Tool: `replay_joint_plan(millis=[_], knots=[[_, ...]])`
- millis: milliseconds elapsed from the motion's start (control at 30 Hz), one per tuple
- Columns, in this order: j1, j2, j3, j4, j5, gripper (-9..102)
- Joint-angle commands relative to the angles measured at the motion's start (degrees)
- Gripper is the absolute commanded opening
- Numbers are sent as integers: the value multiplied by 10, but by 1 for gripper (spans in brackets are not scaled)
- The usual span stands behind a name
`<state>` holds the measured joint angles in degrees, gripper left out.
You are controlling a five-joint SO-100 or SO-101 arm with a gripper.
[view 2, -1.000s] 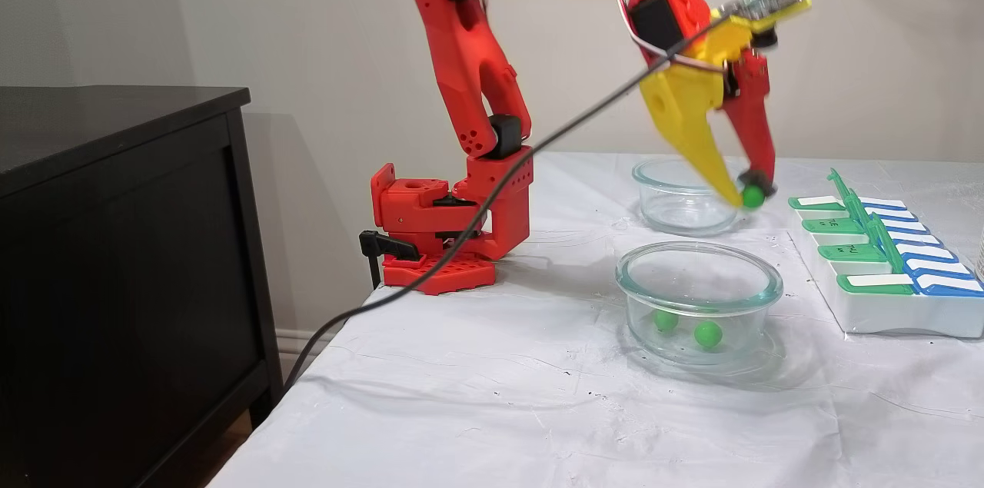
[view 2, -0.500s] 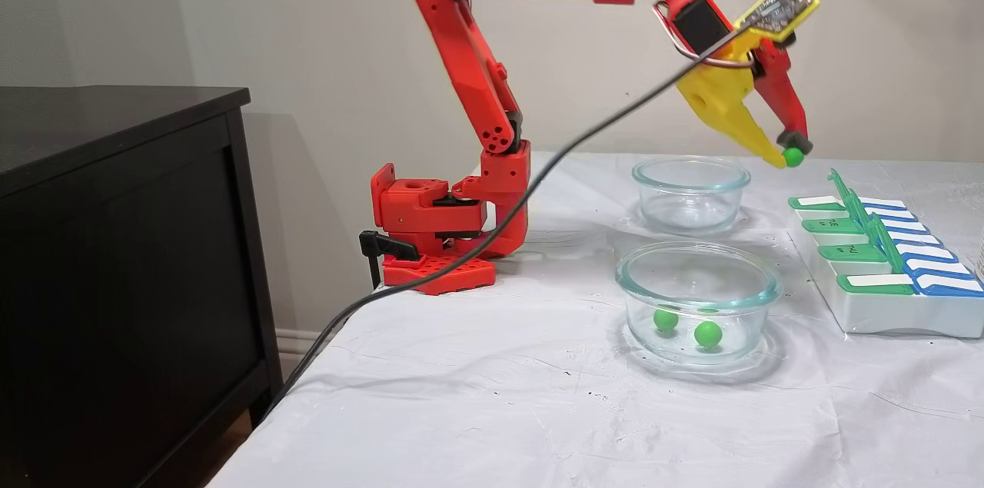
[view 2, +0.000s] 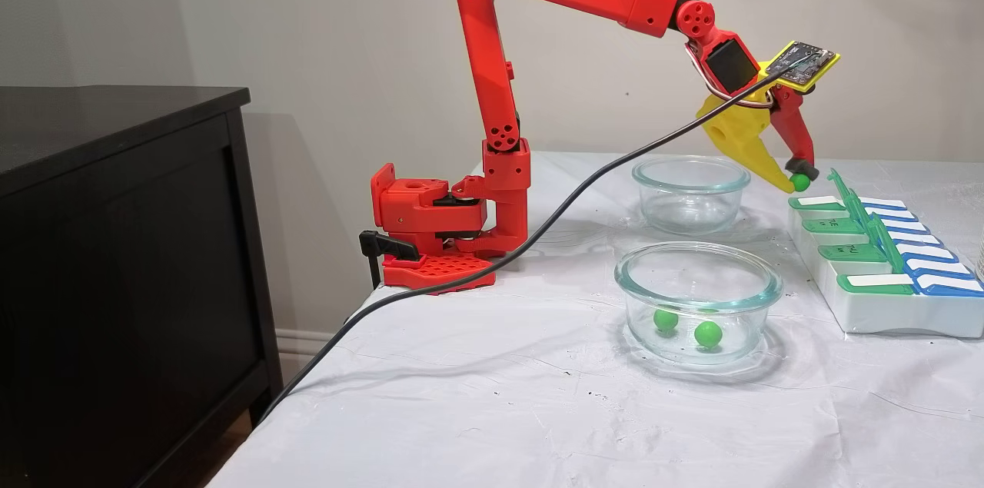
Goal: Sort medicines into box.
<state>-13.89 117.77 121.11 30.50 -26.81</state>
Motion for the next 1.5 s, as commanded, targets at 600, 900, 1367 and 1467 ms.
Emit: replay_joint_plan(millis=[600, 900, 1367, 1467], knots=[[-10, -68, -53, -121, 41, 6], [-7, -55, -62, -59, 62, 29], [113, 129, -134, 271, -32, 0], [168, 131, -182, 377, -134, 0]])
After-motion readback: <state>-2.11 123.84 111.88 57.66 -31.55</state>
